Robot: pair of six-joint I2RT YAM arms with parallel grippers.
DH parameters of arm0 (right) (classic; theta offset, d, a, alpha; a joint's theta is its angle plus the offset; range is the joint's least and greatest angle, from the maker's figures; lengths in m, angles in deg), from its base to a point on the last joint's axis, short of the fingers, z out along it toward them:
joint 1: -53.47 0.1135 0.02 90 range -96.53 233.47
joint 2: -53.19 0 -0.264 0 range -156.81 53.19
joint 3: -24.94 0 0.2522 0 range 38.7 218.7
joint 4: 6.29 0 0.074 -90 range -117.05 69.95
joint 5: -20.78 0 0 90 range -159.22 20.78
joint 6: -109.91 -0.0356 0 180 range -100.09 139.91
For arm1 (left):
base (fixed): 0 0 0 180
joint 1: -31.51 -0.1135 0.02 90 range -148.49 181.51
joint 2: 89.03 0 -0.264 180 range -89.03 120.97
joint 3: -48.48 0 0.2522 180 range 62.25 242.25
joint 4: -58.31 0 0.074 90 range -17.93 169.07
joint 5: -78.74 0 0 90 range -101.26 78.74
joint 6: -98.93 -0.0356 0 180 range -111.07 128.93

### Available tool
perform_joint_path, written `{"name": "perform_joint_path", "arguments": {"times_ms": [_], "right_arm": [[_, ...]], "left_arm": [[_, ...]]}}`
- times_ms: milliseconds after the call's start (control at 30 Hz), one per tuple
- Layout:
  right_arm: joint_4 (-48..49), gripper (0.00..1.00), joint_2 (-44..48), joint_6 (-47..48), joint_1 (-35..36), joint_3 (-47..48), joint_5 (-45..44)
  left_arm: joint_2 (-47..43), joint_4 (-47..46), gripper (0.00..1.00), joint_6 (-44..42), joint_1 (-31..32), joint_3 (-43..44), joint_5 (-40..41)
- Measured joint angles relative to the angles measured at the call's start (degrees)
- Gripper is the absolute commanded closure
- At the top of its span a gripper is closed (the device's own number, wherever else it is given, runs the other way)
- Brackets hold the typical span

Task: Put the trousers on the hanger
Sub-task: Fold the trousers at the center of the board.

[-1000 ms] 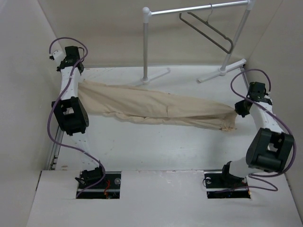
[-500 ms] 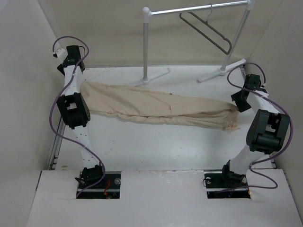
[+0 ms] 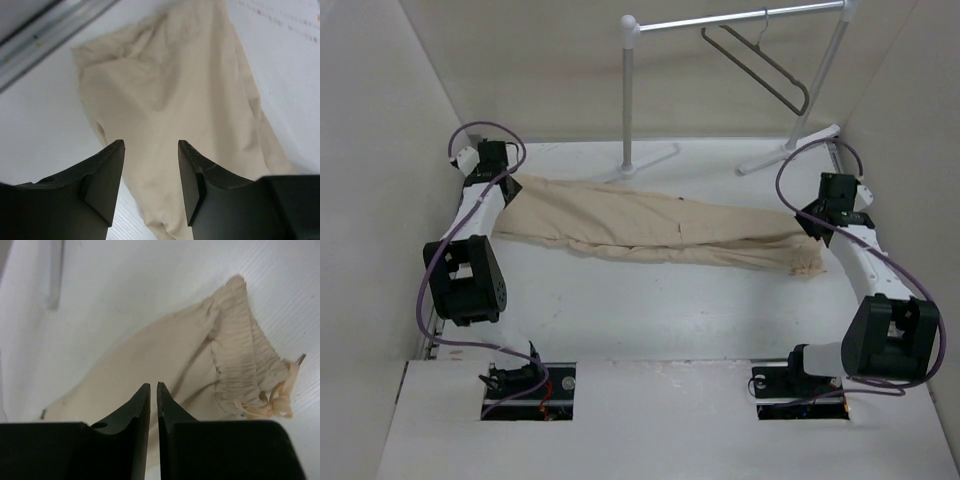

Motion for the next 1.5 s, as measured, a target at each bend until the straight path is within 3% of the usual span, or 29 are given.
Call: {"name": "perform_joint_path", "arguments": {"times_ms": [133,200,300,467,533,567,700,1100,1333,1500], "right_arm": [[0.4,0.48,-2.1,0.3,0.9,-3.8,3.5],[1.1,0.43,-4.0,0.9,1.9,-3.8,5.6],[2.7,0.46,-6.8,1.3,3.9,-3.0,8.5],[3.8,0.71,-12.6,1.6,5.2,0.9,9.3],[3.7,0.77,-14.1,1.3,5.2,2.1,8.7],[3.6,0.85,-14.7,1.3,5.2,2.7,8.3],[3.4,0.97,-14.6,0.9,5.4,3.1,7.0],[-1.0,0.92,3.2,1.0,5.7,0.7,6.1],[-3.5,0.9,11.0,-1.1,7.9,-14.0,7.3],[-7.9,0.63,10.7,-4.2,11.3,-21.4,7.4]], "left_arm": [[1.4,-2.5,0.57,2.3,1.1,-3.7,-2.5],[3.5,-3.4,0.57,3.5,0.2,-4.0,-3.3],[6.7,-5.7,0.6,4.7,-0.9,-3.9,-4.3],[11.0,-7.2,0.73,6.2,-1.8,-3.9,-6.0],[11.9,-7.3,0.78,6.5,-2.2,-3.8,-6.4],[12.2,-7.3,0.8,6.6,-2.5,-3.6,-6.6],[12.5,-7.4,0.86,7.0,-3.9,-2.8,-7.0],[13.6,-7.8,0.95,7.4,-7.0,0.7,-6.9],[13.6,-7.7,0.96,7.8,-8.9,0.8,-6.4],[13.3,-7.1,0.94,7.8,-10.1,0.8,-5.4]]}}
